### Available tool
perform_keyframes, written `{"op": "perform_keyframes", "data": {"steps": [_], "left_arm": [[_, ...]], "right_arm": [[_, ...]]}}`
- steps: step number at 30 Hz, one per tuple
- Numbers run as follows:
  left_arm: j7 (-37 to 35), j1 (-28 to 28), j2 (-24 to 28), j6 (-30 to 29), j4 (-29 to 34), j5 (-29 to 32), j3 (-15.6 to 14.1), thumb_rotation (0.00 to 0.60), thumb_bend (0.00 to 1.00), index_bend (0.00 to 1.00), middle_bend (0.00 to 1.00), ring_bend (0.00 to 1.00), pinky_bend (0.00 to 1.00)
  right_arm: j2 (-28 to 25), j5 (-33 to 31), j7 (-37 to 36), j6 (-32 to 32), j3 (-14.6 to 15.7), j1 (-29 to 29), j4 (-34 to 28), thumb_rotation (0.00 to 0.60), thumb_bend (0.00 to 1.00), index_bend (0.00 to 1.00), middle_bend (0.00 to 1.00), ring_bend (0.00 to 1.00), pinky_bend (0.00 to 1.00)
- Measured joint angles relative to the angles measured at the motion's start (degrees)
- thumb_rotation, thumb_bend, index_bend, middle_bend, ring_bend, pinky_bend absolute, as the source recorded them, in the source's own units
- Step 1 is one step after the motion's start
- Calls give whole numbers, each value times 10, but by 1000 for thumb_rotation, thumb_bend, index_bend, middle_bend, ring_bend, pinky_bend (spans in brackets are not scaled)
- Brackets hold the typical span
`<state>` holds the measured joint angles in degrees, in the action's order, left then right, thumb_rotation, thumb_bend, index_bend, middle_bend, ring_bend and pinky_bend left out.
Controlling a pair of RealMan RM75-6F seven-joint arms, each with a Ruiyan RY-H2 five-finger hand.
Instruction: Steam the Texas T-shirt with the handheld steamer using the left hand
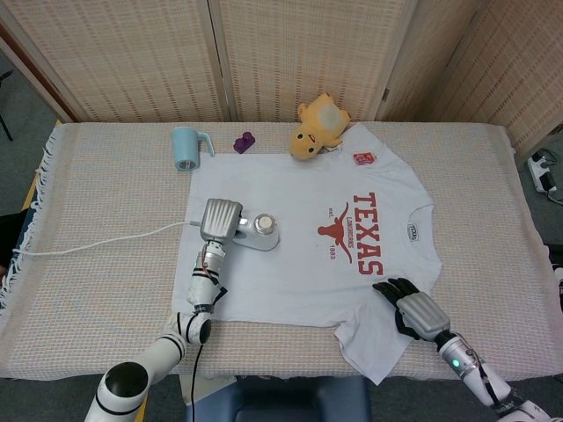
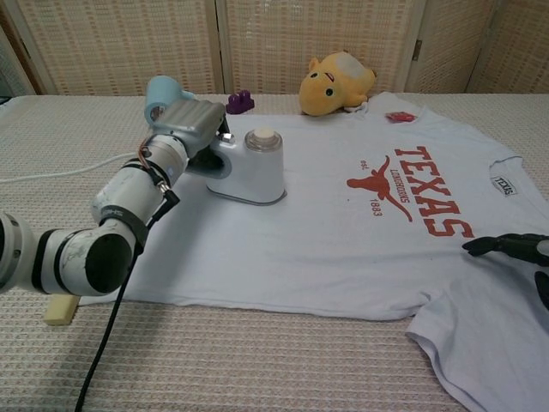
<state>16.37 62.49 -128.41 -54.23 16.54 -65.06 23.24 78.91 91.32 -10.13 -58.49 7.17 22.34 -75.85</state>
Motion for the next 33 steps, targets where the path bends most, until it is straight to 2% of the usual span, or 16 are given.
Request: {"op": "perform_keyframes", "data": {"steps": [10, 17, 20, 25, 30, 33], "left_arm": [[-23, -41, 35, 22, -47, 17, 9, 600, 360, 933, 1000, 830, 758], [-85, -68, 71, 7, -29, 8, 3, 600, 361, 930, 998, 827, 758], [-121, -80, 88, -30, 4, -12, -11, 600, 361, 929, 998, 826, 757], [-151, -95, 116, -74, 101, -46, -36, 600, 359, 928, 997, 823, 757], [-127, -103, 133, -99, 215, -75, -60, 600, 361, 927, 996, 822, 757], [-95, -101, 132, -101, 256, -84, -69, 600, 361, 928, 996, 822, 757]], "right_arm": [[3, 0, 7, 5, -2, 5, -2, 550, 1000, 0, 78, 0, 9], [4, -1, 10, 6, -1, 6, -7, 545, 1000, 0, 78, 0, 10], [6, 1, 11, 7, 0, 8, -7, 549, 1000, 0, 78, 0, 10], [9, 4, 5, 2, 2, 7, -6, 549, 1000, 0, 78, 0, 9], [8, 7, -1, -8, 6, 1, -4, 548, 1000, 0, 78, 0, 10], [5, 7, -2, -13, 7, -3, -3, 547, 1000, 0, 78, 0, 9]]}}
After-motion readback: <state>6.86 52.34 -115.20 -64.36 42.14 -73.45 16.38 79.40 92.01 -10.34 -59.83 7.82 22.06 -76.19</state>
